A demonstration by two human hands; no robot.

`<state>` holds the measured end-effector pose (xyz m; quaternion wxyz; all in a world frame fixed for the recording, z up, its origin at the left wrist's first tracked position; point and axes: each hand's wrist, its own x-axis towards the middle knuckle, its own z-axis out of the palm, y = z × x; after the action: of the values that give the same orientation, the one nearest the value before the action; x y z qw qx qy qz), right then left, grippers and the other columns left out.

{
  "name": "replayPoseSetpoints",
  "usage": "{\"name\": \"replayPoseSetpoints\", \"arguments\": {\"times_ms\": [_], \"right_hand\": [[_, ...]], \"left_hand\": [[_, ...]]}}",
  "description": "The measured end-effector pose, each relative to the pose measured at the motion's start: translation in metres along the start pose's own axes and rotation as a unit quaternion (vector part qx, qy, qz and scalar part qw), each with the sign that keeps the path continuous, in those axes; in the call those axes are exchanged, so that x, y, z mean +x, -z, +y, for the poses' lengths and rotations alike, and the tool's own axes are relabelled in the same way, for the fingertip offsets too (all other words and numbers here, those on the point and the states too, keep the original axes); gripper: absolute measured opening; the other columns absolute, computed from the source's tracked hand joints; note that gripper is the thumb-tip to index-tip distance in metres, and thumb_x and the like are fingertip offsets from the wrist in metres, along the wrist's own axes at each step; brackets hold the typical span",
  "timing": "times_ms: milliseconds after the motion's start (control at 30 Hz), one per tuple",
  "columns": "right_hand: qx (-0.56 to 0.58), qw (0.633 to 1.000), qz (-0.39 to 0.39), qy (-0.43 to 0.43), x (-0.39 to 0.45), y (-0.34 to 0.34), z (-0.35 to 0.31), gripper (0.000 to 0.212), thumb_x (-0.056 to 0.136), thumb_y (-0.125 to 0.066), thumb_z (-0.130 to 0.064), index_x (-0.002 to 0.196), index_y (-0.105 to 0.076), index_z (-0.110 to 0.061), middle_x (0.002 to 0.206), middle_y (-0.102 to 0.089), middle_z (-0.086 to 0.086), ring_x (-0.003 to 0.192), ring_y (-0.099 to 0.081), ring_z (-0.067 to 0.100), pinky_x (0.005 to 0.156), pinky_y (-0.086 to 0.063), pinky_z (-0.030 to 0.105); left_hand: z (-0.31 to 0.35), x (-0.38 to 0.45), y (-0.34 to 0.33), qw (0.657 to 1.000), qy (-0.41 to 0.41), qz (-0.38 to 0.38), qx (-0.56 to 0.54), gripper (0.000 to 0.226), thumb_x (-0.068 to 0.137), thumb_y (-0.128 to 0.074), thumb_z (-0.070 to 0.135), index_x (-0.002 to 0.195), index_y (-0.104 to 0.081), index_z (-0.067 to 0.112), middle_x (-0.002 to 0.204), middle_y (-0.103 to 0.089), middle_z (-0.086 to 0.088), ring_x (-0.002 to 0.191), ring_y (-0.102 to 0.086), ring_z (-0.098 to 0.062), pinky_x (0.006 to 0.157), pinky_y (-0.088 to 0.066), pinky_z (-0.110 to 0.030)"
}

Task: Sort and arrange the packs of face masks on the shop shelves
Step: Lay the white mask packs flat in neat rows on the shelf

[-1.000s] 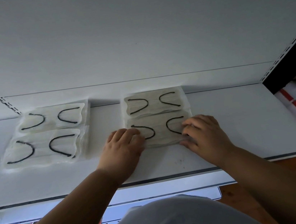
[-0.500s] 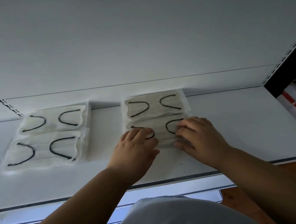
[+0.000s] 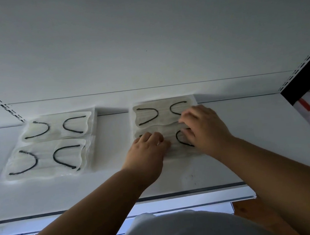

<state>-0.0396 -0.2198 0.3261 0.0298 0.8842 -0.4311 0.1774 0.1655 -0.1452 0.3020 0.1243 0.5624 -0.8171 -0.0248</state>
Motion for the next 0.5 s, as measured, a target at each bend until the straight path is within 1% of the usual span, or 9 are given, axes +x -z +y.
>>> {"name": "replayPoseSetpoints", "arguments": {"times_ms": [67,100,133,167,233,267,300,367,500], "right_hand": [[-0.022,0.999,-0.049,-0.006,0.021,-0.002,-0.001,0.041,0.084,-0.072,-0.020,0.123,-0.063,-0.011,0.130,-0.059,0.009,0.119,-0.054,0.032,0.094,-0.044,0.047],[-0.022,0.996,-0.083,-0.014,0.029,-0.006,-0.001,0.046,0.087,-0.069,-0.021,0.131,-0.058,-0.012,0.139,-0.054,0.010,0.128,-0.049,0.032,0.099,-0.040,0.047],[-0.026,0.993,-0.111,-0.017,0.036,-0.011,-0.001,0.046,0.090,-0.065,-0.021,0.133,-0.056,-0.011,0.143,-0.051,0.011,0.132,-0.046,0.031,0.102,-0.037,0.046],[-0.032,0.992,-0.120,-0.011,0.041,-0.015,0.001,0.039,0.092,-0.062,-0.019,0.130,-0.059,-0.011,0.139,-0.055,0.011,0.129,-0.049,0.031,0.101,-0.037,0.044],[-0.052,0.994,-0.091,0.013,0.045,-0.022,0.004,0.017,0.088,-0.062,-0.011,0.103,-0.068,-0.010,0.108,-0.068,0.008,0.103,-0.061,0.031,0.086,-0.042,0.039],[-0.056,0.996,-0.071,0.013,0.046,-0.023,0.005,0.009,0.082,-0.064,-0.006,0.090,-0.067,-0.009,0.090,-0.068,0.007,0.086,-0.063,0.031,0.076,-0.042,0.037],[-0.052,0.997,-0.049,0.012,0.046,-0.024,0.007,0.011,0.076,-0.068,0.000,0.080,-0.064,-0.009,0.077,-0.065,0.007,0.072,-0.062,0.031,0.069,-0.041,0.036],[-0.052,0.998,-0.019,0.015,0.046,-0.024,0.007,0.021,0.066,-0.073,0.007,0.073,-0.059,-0.007,0.064,-0.058,0.008,0.054,-0.055,0.030,0.060,-0.039,0.033],[-0.056,0.998,0.025,0.027,0.046,-0.018,0.002,0.032,0.054,-0.076,0.012,0.068,-0.053,-0.005,0.054,-0.051,0.010,0.042,-0.045,0.027,0.053,-0.034,0.031]], "left_hand": [[0.001,0.000,0.000,1.000,0.005,0.001,0.003,0.038,0.088,-0.062,0.021,0.125,-0.064,0.030,0.119,-0.060,0.003,0.106,-0.056,-0.023,0.091,-0.048,-0.037],[0.001,0.000,0.000,1.000,0.009,0.003,0.002,0.038,0.087,-0.063,0.021,0.125,-0.064,0.030,0.119,-0.060,0.003,0.106,-0.056,-0.023,0.091,-0.048,-0.036],[0.001,-0.001,0.000,1.000,0.010,0.005,0.000,0.039,0.087,-0.063,0.020,0.125,-0.064,0.030,0.119,-0.060,0.003,0.105,-0.056,-0.023,0.090,-0.048,-0.036],[0.002,-0.002,-0.001,1.000,0.010,0.005,-0.001,0.040,0.087,-0.063,0.020,0.126,-0.063,0.031,0.119,-0.060,0.004,0.106,-0.056,-0.023,0.091,-0.048,-0.035],[0.001,-0.003,-0.002,1.000,0.008,0.004,-0.003,0.041,0.088,-0.063,0.020,0.127,-0.062,0.030,0.121,-0.059,0.003,0.107,-0.056,-0.023,0.092,-0.048,-0.035],[0.001,-0.003,-0.003,1.000,0.006,0.005,-0.002,0.041,0.087,-0.064,0.019,0.127,-0.062,0.030,0.120,-0.059,0.003,0.106,-0.056,-0.023,0.091,-0.048,-0.036],[0.001,-0.003,-0.003,1.000,0.005,0.008,-0.002,0.041,0.085,-0.065,0.018,0.125,-0.063,0.029,0.118,-0.060,0.002,0.104,-0.057,-0.024,0.089,-0.049,-0.037],[0.001,-0.002,-0.005,1.000,0.009,0.014,-0.004,0.041,0.082,-0.068,0.017,0.122,-0.065,0.028,0.115,-0.061,0.001,0.101,-0.058,-0.024,0.087,-0.051,-0.038],[0.001,-0.003,-0.006,1.000,0.006,0.028,-0.006,0.040,0.082,-0.069,0.017,0.121,-0.067,0.026,0.114,-0.062,0.000,0.100,-0.059,-0.025,0.086,-0.052,-0.038]]}}
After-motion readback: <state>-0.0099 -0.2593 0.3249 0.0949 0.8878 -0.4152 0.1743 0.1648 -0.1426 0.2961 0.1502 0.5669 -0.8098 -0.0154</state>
